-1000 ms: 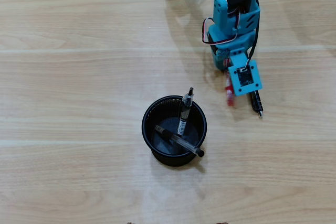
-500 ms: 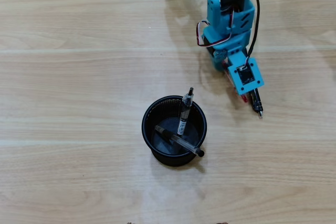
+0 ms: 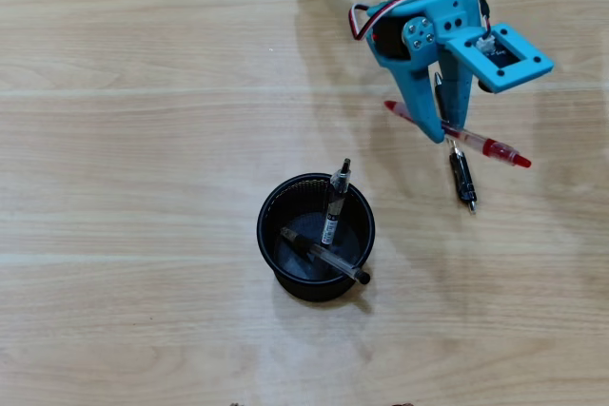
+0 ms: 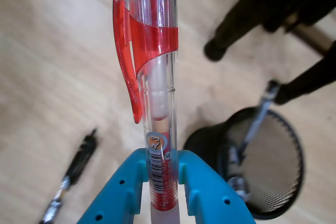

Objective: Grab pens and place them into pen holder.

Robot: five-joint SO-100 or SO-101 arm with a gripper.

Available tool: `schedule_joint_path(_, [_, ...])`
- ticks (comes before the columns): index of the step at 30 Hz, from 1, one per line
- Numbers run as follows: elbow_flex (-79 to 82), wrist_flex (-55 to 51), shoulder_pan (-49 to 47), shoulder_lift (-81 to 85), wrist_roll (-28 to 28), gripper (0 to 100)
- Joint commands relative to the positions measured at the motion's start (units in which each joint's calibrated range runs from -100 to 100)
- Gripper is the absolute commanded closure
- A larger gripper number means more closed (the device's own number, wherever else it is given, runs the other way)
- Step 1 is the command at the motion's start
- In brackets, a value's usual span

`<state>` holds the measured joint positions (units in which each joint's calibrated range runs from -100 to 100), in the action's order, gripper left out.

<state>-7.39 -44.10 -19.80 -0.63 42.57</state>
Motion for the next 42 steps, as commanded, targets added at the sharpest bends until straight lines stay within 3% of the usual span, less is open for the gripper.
schedule_joint_path(1, [-3.88, 10.19, 3.43, 3.51, -4.62, 98])
schedule_joint_path(7, [-3.61, 19.05, 8.67, 0.80, -5.92, 98])
schedule_joint_path(18, [-3.79, 26.44, 12.30, -10.52, 0.14, 98])
schedule_joint_path(30, [-2.88, 26.35, 13.75, -16.27, 0.09, 97])
schedule_joint_path(35, [-2.52, 26.27, 13.67, -16.27, -0.28, 90])
schedule_joint_path(42, [-2.97, 26.78, 13.75, -16.19, -2.63, 89])
